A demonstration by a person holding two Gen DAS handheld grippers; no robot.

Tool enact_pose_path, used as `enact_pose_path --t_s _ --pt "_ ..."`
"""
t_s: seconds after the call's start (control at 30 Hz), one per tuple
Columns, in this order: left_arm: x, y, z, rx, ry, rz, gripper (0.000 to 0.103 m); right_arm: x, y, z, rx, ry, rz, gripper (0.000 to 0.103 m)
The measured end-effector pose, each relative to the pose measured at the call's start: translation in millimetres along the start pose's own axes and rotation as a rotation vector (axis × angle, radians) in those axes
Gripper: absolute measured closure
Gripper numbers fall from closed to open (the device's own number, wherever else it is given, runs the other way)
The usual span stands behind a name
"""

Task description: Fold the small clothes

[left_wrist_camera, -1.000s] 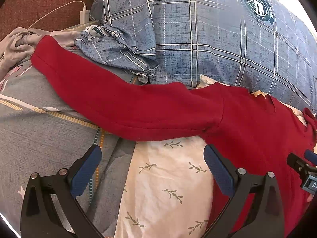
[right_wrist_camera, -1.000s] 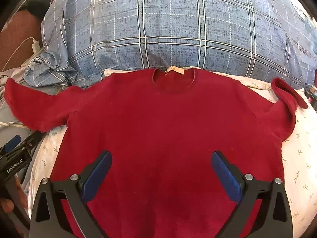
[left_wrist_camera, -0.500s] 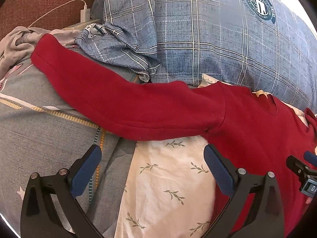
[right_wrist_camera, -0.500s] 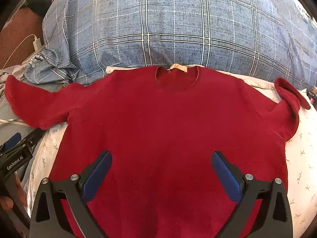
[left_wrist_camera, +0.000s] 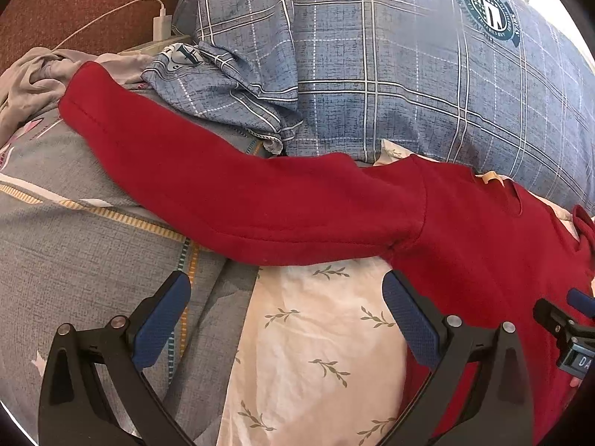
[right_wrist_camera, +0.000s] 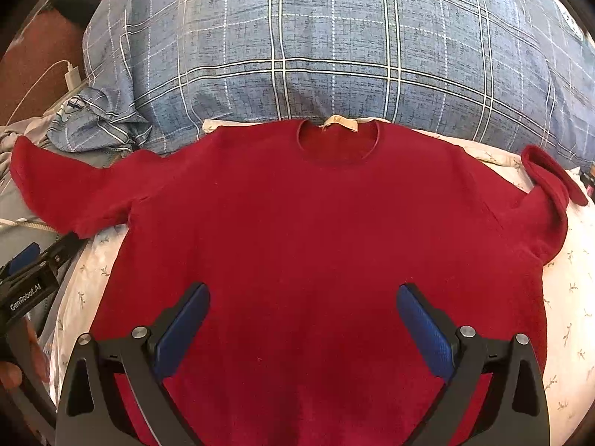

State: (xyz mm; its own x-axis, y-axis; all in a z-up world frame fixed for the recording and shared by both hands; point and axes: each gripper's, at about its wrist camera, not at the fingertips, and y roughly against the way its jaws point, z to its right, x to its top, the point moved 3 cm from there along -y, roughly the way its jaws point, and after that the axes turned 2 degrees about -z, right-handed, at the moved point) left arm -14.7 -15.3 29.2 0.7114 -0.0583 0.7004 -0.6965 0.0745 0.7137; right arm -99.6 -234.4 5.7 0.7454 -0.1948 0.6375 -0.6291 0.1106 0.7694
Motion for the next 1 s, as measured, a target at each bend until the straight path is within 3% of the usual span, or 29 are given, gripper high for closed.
enact_pose_path --t_s 1.0 --pt "0.6 2.1 -5.8 0.011 0.015 0.008 0.000 0.4 -12.6 -28.1 0.025 0.069 -0.007 0.002"
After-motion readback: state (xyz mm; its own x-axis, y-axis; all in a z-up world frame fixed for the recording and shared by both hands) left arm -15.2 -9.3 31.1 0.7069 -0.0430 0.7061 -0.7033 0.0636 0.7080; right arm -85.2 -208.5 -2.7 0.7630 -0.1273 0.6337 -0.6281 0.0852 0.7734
